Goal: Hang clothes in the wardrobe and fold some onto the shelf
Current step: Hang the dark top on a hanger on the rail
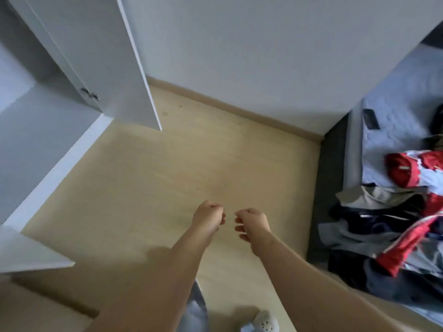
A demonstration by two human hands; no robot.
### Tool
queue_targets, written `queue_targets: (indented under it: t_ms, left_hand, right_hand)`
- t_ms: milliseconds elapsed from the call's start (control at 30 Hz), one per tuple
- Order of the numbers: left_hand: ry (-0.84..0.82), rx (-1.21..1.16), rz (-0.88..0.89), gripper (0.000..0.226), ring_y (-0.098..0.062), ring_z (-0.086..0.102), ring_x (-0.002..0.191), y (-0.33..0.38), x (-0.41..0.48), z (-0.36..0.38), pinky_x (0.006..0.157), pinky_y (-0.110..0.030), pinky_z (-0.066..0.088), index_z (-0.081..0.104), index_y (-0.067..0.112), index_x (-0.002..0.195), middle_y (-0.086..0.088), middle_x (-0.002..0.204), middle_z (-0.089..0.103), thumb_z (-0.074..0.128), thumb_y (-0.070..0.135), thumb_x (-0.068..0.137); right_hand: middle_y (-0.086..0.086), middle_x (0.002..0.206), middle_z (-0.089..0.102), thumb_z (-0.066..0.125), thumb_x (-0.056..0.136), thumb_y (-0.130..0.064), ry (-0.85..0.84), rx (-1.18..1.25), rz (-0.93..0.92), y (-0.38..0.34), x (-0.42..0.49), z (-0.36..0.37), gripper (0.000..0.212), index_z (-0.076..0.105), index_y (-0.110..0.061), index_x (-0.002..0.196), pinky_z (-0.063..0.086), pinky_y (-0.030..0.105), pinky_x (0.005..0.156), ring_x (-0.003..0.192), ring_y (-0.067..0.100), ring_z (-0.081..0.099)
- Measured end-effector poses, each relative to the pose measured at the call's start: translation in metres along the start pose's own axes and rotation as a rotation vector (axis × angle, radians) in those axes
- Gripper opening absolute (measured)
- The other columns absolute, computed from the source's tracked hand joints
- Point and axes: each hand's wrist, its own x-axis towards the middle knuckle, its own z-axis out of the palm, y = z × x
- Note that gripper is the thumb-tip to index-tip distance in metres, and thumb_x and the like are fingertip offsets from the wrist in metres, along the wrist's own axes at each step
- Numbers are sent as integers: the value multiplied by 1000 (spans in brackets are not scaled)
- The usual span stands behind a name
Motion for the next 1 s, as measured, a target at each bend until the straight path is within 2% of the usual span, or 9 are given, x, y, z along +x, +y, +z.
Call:
queue_targets:
  t_ms: [233,500,733,1000]
  left_hand:
    - [-185,191,40,18,-10,57,58,-51,-85,180,55,-21,37,52,21,75,3,68,58,46,15,91]
    - [-385,416,50,16,-12,56,62,-84,-154,324,59,-23,39,52,21,76,3,71,57,47,14,90]
    - [-431,566,79,20,-11,48,55,-45,-146,415,52,-21,31,47,19,77,1,67,53,42,10,93]
    - [-503,657,101,21,-10,47,55,34,-107,529,50,-20,32,49,18,75,0,68,52,43,10,94]
  right_hand:
    - [2,71,53,49,91,-11,192,282,77,111,-31,-180,18,53,-16,74,37,23,54,57,14,50]
    - [1,69,50,46,87,-8,371,582,166,207,-63,-319,14,53,-14,76,34,23,53,55,15,45]
    - [2,69,51,48,86,-7,403,763,224,217,-25,-384,17,52,-16,72,33,24,53,56,17,45]
    - [3,63,47,46,86,-3,523,903,253,168,44,-494,18,50,-13,72,31,20,47,49,14,41]
